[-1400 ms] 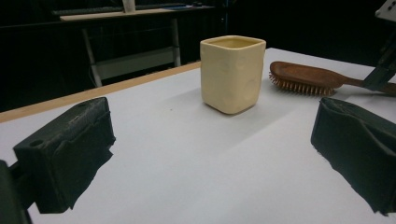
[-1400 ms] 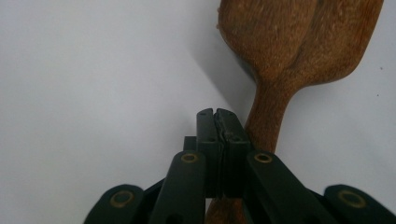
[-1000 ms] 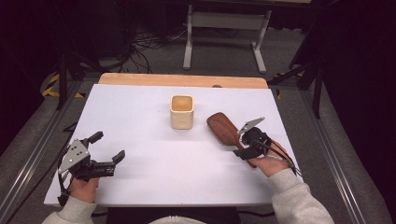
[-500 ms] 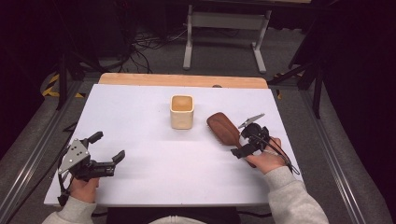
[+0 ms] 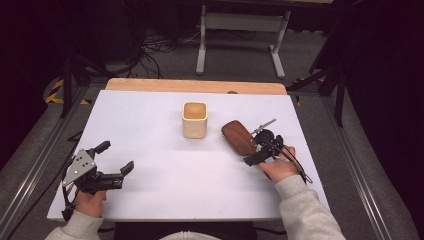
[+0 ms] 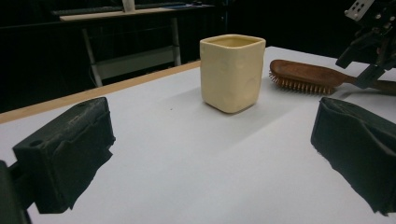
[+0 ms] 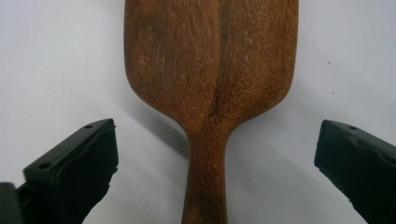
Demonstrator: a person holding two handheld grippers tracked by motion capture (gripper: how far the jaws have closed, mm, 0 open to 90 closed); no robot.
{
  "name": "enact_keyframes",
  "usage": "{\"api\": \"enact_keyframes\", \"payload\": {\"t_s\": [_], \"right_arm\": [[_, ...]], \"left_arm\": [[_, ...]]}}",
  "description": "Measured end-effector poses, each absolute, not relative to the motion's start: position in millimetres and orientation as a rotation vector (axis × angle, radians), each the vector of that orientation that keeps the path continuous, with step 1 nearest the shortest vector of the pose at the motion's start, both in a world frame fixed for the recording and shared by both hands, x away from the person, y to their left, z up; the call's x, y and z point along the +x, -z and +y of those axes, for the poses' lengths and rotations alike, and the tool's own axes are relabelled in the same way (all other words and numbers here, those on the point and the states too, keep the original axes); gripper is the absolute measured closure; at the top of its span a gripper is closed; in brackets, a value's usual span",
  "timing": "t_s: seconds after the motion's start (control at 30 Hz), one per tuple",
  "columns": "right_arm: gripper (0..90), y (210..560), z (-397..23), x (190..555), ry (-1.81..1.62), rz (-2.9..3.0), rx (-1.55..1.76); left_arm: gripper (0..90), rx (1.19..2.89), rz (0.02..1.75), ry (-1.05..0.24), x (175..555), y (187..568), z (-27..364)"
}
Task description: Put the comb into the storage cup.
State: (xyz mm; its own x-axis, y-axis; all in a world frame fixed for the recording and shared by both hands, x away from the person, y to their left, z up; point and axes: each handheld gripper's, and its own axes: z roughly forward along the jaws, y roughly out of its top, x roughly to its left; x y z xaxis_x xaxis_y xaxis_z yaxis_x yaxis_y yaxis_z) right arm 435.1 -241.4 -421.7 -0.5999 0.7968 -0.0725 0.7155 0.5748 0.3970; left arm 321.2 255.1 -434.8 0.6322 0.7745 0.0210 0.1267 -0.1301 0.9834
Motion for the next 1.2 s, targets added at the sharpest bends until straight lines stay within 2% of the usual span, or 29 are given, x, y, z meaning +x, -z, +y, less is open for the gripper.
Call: {"api": "enact_keyframes", "payload": {"t_s": [0.13, 0.37, 0.4, 0.57, 0.73, 0.87, 1.03, 1.2], "right_arm": [[2.5, 426, -239, 439, -0.453, 2.567, 1.276], [13.3, 430, -237, 443, -0.432, 2.579, 1.286], [19.8, 430, -237, 444, -0.439, 2.591, 1.304], [26.2, 432, -236, 444, -0.446, 2.607, 1.303], [41.8, 433, -234, 444, -0.438, 2.615, 1.308], [48.9, 432, -235, 444, -0.434, 2.606, 1.328], [53.1, 432, -236, 443, -0.442, 2.585, 1.361], [64.8, 431, -237, 443, -0.443, 2.575, 1.379]], "left_arm": [[0.3, 1.634, 0.760, -0.662, 321, 435, 255], [0.4, 1.635, 0.753, -0.671, 321, 436, 254], [0.4, 1.637, 0.751, -0.672, 321, 436, 254], [0.4, 1.636, 0.751, -0.675, 321, 436, 254], [0.4, 1.638, 0.750, -0.678, 321, 436, 254], [0.4, 1.641, 0.751, -0.679, 321, 436, 254], [0.4, 1.642, 0.749, -0.683, 321, 436, 254], [0.5, 1.641, 0.750, -0.690, 321, 436, 253]]}}
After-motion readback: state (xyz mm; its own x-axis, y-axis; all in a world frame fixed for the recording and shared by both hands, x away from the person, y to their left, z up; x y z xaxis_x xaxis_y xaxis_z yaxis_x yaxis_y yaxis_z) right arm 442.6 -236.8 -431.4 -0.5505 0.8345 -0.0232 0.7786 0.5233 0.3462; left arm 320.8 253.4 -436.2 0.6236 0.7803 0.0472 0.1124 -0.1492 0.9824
